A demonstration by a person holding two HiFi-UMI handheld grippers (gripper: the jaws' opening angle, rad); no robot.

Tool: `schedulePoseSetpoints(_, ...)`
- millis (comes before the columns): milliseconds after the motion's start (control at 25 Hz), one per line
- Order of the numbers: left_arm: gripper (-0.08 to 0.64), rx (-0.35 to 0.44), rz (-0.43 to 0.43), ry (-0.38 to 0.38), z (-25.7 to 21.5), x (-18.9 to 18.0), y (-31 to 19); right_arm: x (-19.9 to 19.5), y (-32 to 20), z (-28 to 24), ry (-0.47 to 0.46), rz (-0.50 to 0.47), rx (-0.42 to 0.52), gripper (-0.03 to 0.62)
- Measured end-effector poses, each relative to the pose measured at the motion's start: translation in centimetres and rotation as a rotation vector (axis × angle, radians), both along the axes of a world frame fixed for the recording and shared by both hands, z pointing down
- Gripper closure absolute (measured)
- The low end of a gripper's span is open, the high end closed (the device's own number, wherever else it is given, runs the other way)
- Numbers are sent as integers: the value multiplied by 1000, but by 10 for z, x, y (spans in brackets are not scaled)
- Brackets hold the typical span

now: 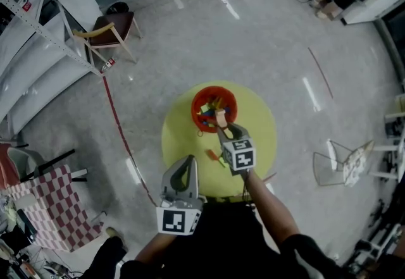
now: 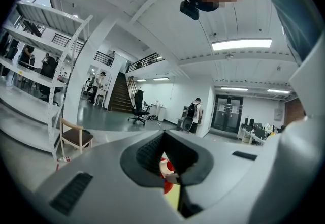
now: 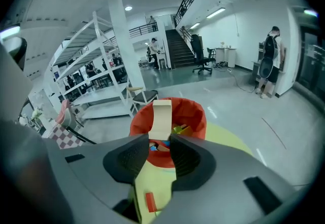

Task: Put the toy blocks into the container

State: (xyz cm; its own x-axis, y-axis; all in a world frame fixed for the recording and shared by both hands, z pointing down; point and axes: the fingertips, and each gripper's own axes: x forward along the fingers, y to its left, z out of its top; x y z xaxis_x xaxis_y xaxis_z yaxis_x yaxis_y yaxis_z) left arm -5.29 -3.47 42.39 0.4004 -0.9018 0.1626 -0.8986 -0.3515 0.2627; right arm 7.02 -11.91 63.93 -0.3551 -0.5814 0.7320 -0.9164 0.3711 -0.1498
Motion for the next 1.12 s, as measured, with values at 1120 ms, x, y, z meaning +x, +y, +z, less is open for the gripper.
schedulePoseSetpoints(1120, 561, -6, -1, -3, 14, -3, -3, 9, 107, 71, 9, -14, -127, 594)
